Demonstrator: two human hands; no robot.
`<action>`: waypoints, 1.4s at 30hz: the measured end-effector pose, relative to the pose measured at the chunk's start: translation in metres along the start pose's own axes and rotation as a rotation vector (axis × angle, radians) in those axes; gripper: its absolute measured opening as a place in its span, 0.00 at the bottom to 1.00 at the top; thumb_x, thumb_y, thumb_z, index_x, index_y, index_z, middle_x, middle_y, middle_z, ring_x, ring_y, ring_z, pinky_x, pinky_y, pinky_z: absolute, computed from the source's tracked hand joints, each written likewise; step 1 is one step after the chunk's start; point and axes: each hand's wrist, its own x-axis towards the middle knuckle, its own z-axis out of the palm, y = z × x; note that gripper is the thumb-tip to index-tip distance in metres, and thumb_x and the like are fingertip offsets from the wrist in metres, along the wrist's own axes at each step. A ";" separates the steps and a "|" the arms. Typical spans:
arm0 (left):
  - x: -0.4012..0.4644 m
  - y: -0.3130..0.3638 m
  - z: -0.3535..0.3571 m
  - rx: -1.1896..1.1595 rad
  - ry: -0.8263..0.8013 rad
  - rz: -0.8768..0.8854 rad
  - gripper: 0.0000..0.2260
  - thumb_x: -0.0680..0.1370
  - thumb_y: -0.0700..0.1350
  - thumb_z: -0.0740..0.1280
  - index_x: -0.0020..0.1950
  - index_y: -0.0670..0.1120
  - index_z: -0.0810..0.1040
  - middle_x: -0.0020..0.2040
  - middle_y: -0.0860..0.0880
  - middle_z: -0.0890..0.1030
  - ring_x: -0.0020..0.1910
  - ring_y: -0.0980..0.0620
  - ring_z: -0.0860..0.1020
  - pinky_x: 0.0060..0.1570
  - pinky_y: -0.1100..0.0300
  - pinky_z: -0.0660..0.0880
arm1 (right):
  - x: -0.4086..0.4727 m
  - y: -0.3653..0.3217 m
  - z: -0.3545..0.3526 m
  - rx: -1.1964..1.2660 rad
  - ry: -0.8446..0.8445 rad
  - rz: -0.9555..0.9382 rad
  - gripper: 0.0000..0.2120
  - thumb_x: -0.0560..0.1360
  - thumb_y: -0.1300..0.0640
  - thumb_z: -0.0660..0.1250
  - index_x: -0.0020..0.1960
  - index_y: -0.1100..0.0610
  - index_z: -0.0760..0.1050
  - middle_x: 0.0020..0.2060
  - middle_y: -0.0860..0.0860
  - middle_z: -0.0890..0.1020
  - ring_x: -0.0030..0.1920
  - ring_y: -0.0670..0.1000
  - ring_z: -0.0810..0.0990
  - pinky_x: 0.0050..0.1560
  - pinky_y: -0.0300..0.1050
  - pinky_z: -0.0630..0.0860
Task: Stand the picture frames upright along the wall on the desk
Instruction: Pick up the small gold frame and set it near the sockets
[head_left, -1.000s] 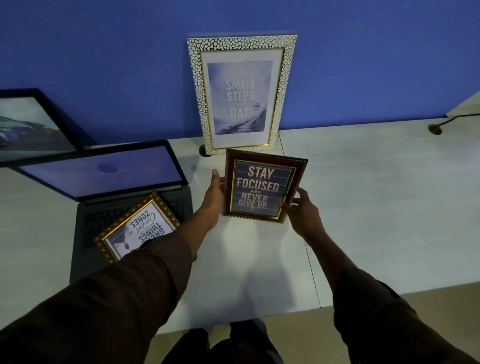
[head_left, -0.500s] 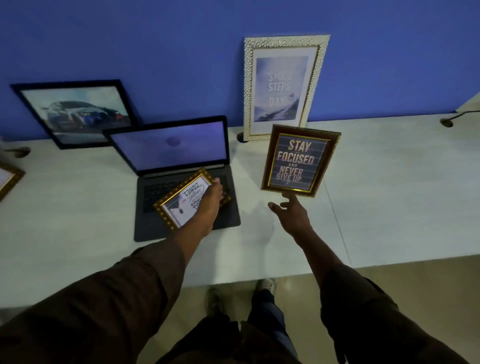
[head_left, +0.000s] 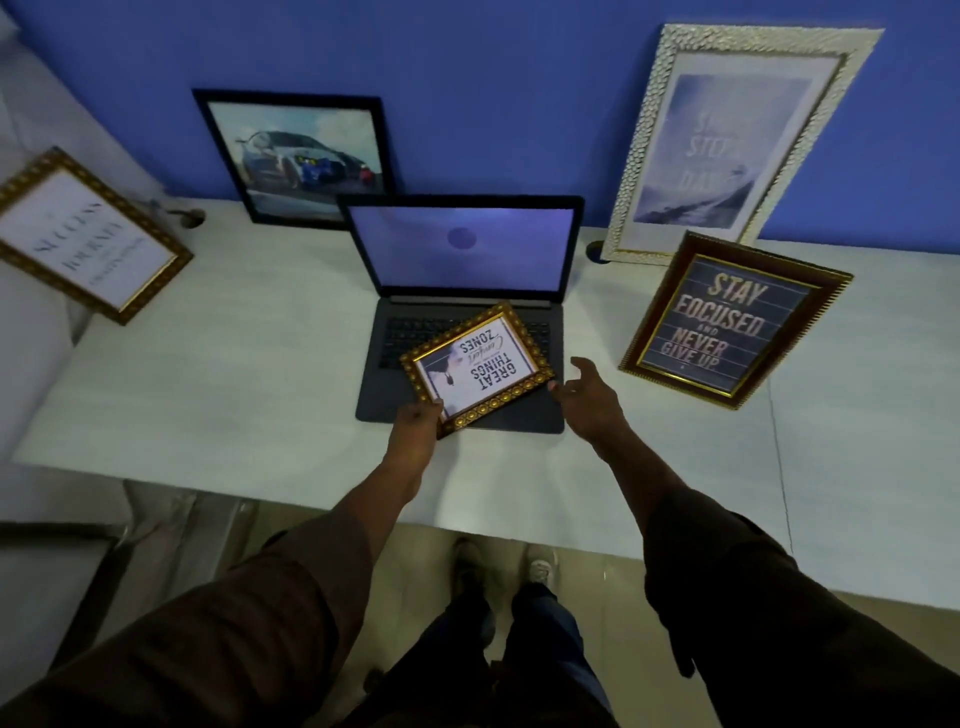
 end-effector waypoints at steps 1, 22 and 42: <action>0.002 0.000 0.001 -0.006 0.018 -0.008 0.10 0.83 0.48 0.62 0.60 0.45 0.78 0.51 0.48 0.80 0.44 0.56 0.75 0.46 0.58 0.67 | 0.008 -0.001 0.002 -0.012 -0.006 -0.006 0.29 0.82 0.47 0.65 0.79 0.53 0.61 0.69 0.59 0.78 0.67 0.62 0.78 0.61 0.54 0.76; -0.004 0.064 -0.058 0.303 0.508 0.270 0.26 0.77 0.51 0.72 0.72 0.43 0.71 0.68 0.42 0.75 0.66 0.43 0.75 0.65 0.48 0.75 | 0.038 -0.130 0.017 0.190 -0.454 -0.309 0.07 0.82 0.53 0.67 0.55 0.55 0.79 0.50 0.54 0.86 0.54 0.55 0.84 0.52 0.50 0.83; -0.019 0.049 -0.291 -0.128 0.501 0.400 0.13 0.83 0.53 0.65 0.50 0.43 0.81 0.45 0.47 0.87 0.45 0.46 0.86 0.45 0.48 0.83 | -0.023 -0.311 0.165 -0.150 -0.317 -0.686 0.23 0.79 0.35 0.61 0.48 0.54 0.82 0.45 0.52 0.86 0.49 0.52 0.84 0.56 0.52 0.78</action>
